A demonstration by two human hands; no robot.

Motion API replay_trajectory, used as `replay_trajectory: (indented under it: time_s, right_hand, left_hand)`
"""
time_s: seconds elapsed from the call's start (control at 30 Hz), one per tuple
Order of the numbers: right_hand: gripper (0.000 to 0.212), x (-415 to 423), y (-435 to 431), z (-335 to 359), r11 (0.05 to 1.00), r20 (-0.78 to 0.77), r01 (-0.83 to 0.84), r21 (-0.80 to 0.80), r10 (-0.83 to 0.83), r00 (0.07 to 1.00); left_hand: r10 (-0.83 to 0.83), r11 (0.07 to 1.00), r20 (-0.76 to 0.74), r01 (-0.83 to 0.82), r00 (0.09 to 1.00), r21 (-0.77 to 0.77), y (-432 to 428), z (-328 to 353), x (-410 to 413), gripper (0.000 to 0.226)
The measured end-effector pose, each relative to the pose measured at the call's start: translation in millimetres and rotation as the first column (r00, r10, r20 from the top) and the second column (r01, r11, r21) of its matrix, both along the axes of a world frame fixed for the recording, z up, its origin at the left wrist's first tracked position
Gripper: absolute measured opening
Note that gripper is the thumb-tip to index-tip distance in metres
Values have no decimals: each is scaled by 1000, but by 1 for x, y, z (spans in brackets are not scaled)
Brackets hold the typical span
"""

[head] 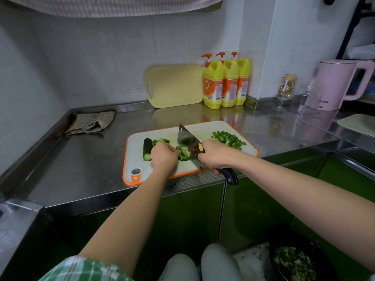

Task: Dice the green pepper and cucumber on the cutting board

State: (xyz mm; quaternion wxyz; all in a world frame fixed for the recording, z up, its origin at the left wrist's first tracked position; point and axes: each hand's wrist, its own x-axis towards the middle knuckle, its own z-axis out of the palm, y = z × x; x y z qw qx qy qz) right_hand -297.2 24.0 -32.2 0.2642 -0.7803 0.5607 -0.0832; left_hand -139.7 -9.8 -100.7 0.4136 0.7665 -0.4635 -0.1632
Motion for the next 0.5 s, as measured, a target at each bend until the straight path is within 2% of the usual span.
replay_trajectory:
  time_s: [0.3,0.5]
  right_hand:
    - [13,15,-13,8,999,-160,-38,-26,34,987]
    - [9,29,-23,-6,986,-197,-22,-165,-11,980]
  left_hand:
    - [-46,999,-66,46,997,10,-4,-5,7,20]
    - [-98,995,-56,97,994,-15,4,-3,9,22]
